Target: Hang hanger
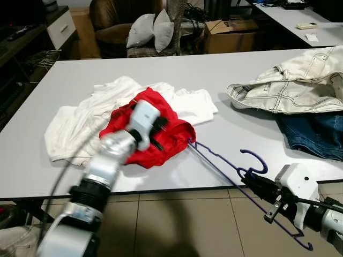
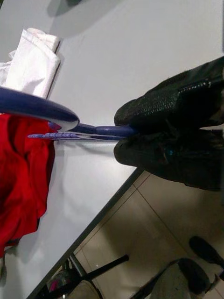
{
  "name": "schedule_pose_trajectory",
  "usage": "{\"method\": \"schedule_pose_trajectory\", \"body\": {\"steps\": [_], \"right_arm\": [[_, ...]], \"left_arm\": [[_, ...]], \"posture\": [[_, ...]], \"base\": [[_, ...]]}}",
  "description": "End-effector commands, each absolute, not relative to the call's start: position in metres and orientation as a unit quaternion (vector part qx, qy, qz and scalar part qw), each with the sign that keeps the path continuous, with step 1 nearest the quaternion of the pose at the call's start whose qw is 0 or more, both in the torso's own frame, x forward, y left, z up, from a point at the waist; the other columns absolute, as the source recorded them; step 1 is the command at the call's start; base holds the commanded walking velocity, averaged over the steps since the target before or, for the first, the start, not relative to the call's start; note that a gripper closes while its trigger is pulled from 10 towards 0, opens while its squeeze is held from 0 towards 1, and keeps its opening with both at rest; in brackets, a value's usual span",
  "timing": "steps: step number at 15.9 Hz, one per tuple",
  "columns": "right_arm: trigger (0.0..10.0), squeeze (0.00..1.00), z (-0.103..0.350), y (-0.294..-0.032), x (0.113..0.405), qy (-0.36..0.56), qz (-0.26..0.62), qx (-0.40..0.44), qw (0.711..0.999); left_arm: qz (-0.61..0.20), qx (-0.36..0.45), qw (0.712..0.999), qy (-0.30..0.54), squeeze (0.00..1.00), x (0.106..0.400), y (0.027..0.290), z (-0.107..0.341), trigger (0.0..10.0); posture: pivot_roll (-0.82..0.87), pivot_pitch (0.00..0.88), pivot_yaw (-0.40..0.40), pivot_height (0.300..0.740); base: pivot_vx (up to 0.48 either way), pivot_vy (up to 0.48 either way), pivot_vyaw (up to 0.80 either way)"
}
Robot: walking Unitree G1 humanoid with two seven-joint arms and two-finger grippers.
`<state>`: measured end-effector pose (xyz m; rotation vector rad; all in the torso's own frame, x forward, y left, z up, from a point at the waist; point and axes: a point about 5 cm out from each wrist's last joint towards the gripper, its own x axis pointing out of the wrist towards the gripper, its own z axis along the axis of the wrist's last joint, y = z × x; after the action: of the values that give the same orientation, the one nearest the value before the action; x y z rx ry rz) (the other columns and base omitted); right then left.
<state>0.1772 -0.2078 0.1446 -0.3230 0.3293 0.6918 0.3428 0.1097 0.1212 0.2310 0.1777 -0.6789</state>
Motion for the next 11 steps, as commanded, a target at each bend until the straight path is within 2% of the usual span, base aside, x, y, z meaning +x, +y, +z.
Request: {"method": "schedule_pose_trajectory", "body": {"steps": [1,7,11], "right_arm": [[10.0,0.0,0.144,-0.208,0.179,0.162,0.334,-0.157,0.915],[10.0,0.0,0.143,-0.21,0.175,0.166,0.332,-0.155,0.915],[10.0,0.0,0.143,-0.212,0.175,0.168,0.331,-0.158,0.915]], "left_arm": [[-0.316,0.122,0.936,0.096,1.0,0.342,0.115,0.114,10.0],[-0.301,0.117,0.94,0.114,1.0,0.34,0.122,0.1,10.0],[-0.293,0.144,0.935,0.14,1.0,0.339,0.122,0.089,10.0]], "posture": [[-0.2,0.0,0.069,0.74],[-0.22,0.0,0.07,0.74],[-0.22,0.0,0.073,0.74]], "base": [[0.0,0.0,0.0],[0.0,0.0,0.0],[0.0,0.0,0.0]]}}
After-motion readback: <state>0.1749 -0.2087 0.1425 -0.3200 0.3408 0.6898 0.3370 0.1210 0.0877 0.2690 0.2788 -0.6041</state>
